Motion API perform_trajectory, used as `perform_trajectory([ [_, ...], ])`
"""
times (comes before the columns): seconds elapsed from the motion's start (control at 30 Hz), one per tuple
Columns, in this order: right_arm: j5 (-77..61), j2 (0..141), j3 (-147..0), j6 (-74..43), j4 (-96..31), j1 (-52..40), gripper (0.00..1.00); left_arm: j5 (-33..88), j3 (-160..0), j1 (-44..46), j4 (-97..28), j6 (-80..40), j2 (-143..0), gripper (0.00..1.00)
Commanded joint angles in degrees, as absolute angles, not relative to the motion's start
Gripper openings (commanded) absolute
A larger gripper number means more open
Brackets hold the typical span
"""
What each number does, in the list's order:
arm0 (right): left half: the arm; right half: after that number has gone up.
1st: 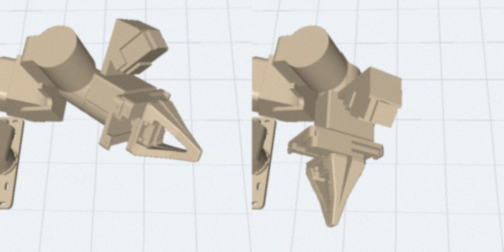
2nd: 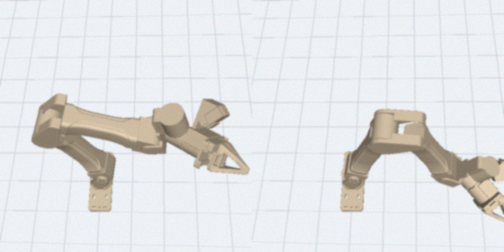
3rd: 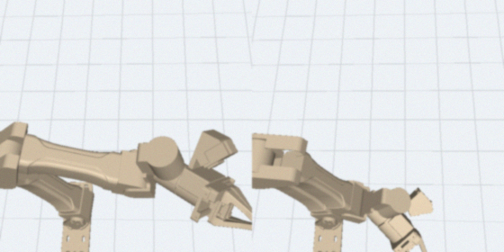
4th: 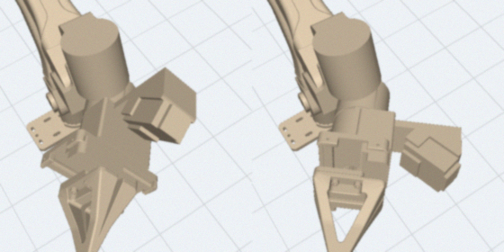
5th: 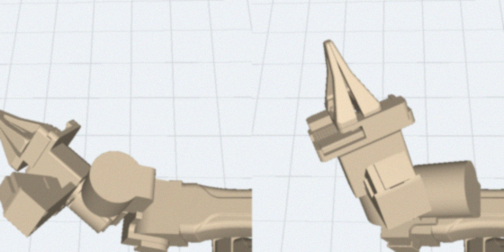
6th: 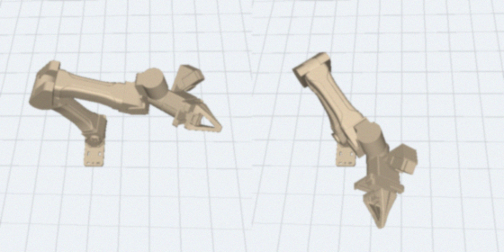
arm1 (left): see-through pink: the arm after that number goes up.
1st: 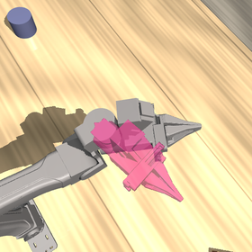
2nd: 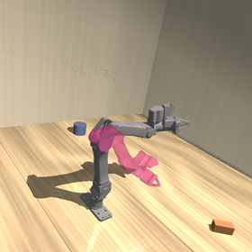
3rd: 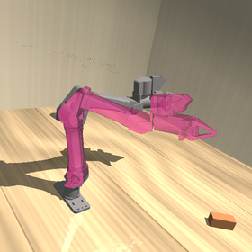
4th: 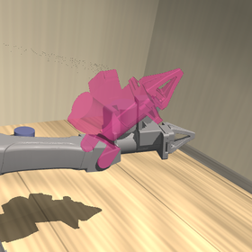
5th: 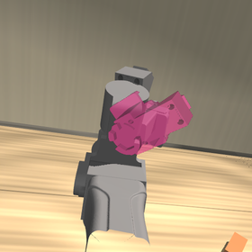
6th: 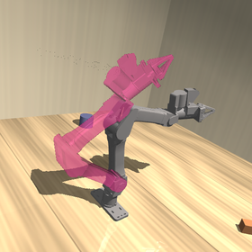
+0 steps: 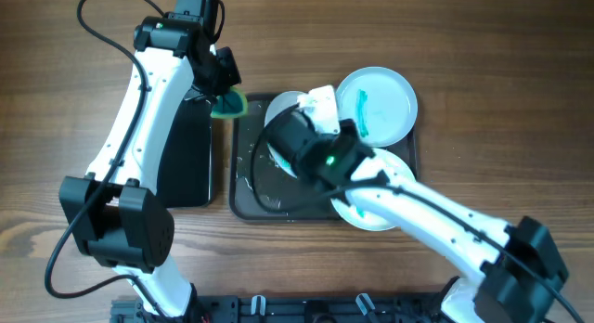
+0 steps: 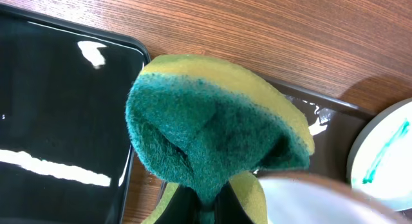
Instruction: Clean dirty plates on tray and stack at the side
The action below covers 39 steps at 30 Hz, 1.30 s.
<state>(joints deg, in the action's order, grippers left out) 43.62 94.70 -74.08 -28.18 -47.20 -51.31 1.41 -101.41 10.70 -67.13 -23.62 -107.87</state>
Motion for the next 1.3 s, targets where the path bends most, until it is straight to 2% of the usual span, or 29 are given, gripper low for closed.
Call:
perform_trajectory([
  [0.0, 64.53, 91.61, -75.22, -26.96, -47.03, -57.49, 0.04, 1.02, -101.56, 10.37, -67.16, -22.74, -107.79, 0.04],
  [0.13, 87.18, 91.59, -75.22, -26.92, -46.98, -63.86, 0.04, 1.02, -101.56, 10.37, -67.11, -22.74, -107.79, 0.04],
  [0.33, 87.13, 91.59, -75.22, -10.52, -36.27, -65.43, 0.04, 0.99, -101.56, 10.37, -67.11, -22.74, -107.79, 0.04],
  [0.5, 85.41, 91.59, -75.20, -9.19, -33.12, -64.58, 0.04, 1.02, -101.56, 10.37, -67.13, -22.74, -107.79, 0.04],
  [0.57, 76.49, 91.59, -75.11, -9.76, -34.39, -61.98, 0.04, 0.99, -101.56, 10.37, -67.13, -22.72, -107.79, 0.04],
  [0.63, 61.58, 91.61, -75.09, -17.26, -39.18, -56.88, 0.04, 1.02, -101.56, 10.37, -67.11, -22.74, -107.79, 0.04],
  [0.77, 13.41, 94.04, -74.91, -33.34, -40.40, -38.83, 0.04, 1.02, -101.54, 10.37, -67.13, -22.74, -107.79, 0.04],
  [0.8, 5.69, 95.70, -74.17, -34.46, -39.38, -35.70, 0.04, 1.02, -101.54, 10.37, -67.11, -22.74, -107.79, 0.04],
  [0.9, -3.22, 102.21, -72.23, -37.69, -39.00, -32.21, 0.04, 1.02, -101.54, 10.37, -67.11, -22.74, -107.79, 0.04],
  [1.03, -4.99, 107.90, -72.18, -40.69, -39.46, -32.16, 0.06, 1.02, -101.54, 10.37, -67.13, -22.74, -107.79, 0.04],
  [1.07, -4.99, 108.18, -72.18, -40.66, -39.44, -32.12, 0.08, 1.04, -101.54, 10.37, -67.13, -22.74, -107.79, 0.04],
  [1.13, -4.99, 108.40, -72.18, -38.63, -39.18, -32.05, 0.29, 1.02, -101.54, 10.37, -67.13, -22.72, -107.79, 0.04],
  [1.2, -7.03, 108.38, -72.20, -27.22, -36.82, -31.48, 0.59, 1.02, -101.54, 10.37, -67.11, -22.74, -107.79, 0.04],
  [1.27, -13.10, 108.44, -72.36, -15.51, -33.93, -28.84, 0.62, 1.02, -101.54, 10.37, -67.02, -22.72, -107.79, 0.04],
])
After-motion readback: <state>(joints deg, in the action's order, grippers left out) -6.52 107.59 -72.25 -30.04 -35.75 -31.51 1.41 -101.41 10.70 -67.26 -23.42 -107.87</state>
